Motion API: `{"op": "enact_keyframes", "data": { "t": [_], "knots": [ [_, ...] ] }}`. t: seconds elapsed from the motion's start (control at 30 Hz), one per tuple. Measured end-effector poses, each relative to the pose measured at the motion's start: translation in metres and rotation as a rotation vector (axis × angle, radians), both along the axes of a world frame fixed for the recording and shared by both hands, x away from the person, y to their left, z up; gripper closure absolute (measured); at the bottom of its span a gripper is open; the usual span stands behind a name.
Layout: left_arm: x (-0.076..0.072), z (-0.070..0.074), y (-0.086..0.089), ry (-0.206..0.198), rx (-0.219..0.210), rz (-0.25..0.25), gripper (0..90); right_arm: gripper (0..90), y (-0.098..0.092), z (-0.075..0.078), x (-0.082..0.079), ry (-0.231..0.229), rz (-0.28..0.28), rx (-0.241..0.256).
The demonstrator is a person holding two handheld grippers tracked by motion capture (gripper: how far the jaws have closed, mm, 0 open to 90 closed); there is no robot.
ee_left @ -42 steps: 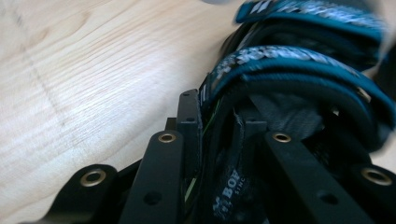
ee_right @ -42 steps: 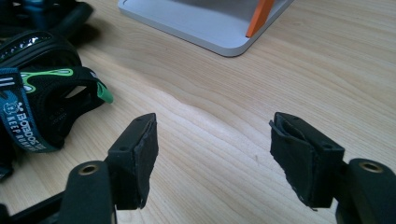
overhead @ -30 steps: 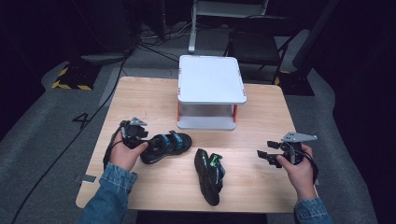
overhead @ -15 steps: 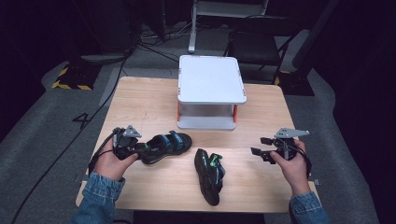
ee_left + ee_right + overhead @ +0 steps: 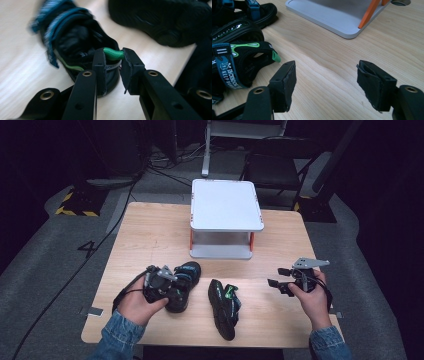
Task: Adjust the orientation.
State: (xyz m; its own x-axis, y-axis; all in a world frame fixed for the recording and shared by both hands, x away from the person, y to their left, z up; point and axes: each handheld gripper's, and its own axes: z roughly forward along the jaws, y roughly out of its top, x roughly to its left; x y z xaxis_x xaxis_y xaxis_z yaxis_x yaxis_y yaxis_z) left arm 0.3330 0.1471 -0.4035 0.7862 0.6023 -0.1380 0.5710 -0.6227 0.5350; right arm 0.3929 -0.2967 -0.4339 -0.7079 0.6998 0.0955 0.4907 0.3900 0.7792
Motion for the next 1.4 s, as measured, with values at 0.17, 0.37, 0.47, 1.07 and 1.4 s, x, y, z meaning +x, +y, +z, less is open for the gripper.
{"op": "enact_keyframes", "data": {
  "t": [0.17, 0.37, 0.47, 1.07, 1.4],
  "knots": [
    [0.000, -0.006, -0.006, 0.029, 0.006, -0.021, 74.4, 32.6, 0.007, -0.002, -0.001, 0.008, 0.024, -0.007],
    [0.001, -0.001, 0.000, 0.025, -0.094, -0.016, 56.6, 32.6, 0.019, -0.003, -0.003, 0.038, 0.082, -0.007],
    [0.001, 0.005, 0.006, -0.007, -0.131, 0.013, 44.9, 32.2, 0.026, -0.003, -0.005, 0.069, 0.128, -0.002],
    [0.031, -0.007, 0.079, -0.177, -0.183, 0.422, 28.2, 42.0, 0.102, -0.038, -0.025, 0.167, 0.446, -0.096],
    [0.030, -0.009, 0.080, -0.187, -0.185, 0.421, 28.3, 65.0, 0.109, -0.040, -0.025, 0.129, 0.480, -0.007]
  ]
}}
